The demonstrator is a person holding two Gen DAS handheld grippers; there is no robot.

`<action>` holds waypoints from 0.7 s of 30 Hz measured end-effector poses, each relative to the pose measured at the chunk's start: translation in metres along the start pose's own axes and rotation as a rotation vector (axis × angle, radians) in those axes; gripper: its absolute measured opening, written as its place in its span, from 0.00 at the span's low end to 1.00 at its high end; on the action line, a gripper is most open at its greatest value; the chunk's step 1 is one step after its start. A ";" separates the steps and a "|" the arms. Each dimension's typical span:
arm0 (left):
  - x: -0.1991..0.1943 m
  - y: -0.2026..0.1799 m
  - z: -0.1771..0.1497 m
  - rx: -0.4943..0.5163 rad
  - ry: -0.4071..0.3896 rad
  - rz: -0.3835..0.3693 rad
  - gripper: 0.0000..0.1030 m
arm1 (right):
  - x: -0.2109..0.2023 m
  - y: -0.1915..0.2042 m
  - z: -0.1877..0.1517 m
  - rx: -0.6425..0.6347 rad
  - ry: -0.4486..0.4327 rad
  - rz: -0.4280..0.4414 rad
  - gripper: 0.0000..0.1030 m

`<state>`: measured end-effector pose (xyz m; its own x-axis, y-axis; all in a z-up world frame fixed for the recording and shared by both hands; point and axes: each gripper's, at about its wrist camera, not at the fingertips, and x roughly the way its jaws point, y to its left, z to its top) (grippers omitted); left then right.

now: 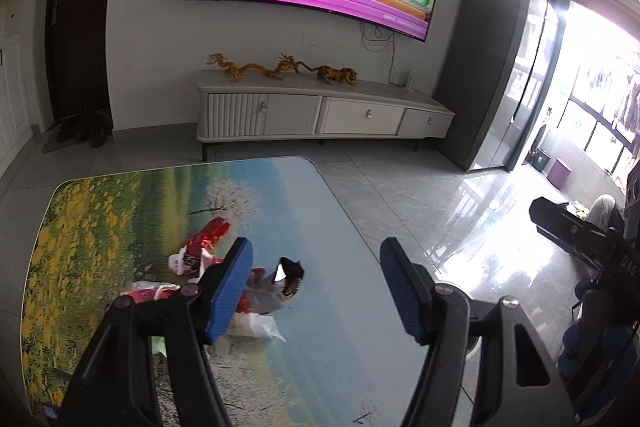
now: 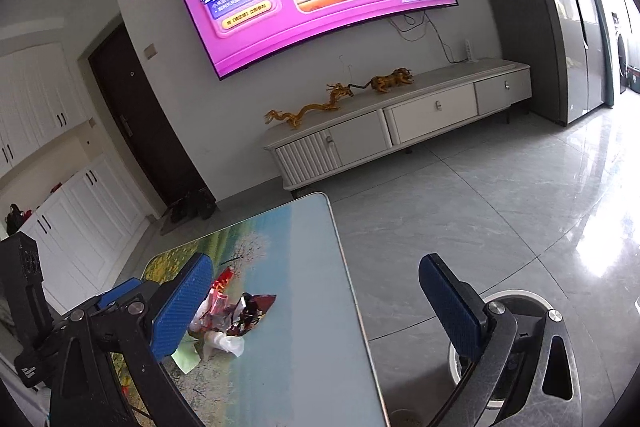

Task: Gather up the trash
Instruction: 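Move both tools back to the remaining wrappers on the table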

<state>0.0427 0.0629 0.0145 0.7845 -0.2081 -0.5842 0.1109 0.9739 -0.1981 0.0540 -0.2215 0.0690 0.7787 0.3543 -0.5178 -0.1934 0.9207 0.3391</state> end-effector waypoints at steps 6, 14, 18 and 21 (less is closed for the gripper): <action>-0.004 0.061 -0.007 -0.092 0.005 0.048 0.62 | 0.028 0.038 -0.003 -0.067 0.048 0.052 1.00; 0.007 0.127 -0.017 -0.194 0.063 0.120 0.61 | 0.116 0.057 -0.038 -0.071 0.230 0.118 0.86; 0.021 0.148 -0.018 -0.239 0.111 0.137 0.57 | 0.167 0.055 -0.064 -0.033 0.349 0.152 0.80; 0.035 0.151 -0.016 -0.237 0.152 0.125 0.54 | 0.198 0.052 -0.077 0.009 0.416 0.188 0.77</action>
<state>0.0775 0.2013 -0.0481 0.6811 -0.1166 -0.7228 -0.1402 0.9482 -0.2850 0.1520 -0.0912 -0.0768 0.4244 0.5521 -0.7176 -0.3019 0.8335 0.4628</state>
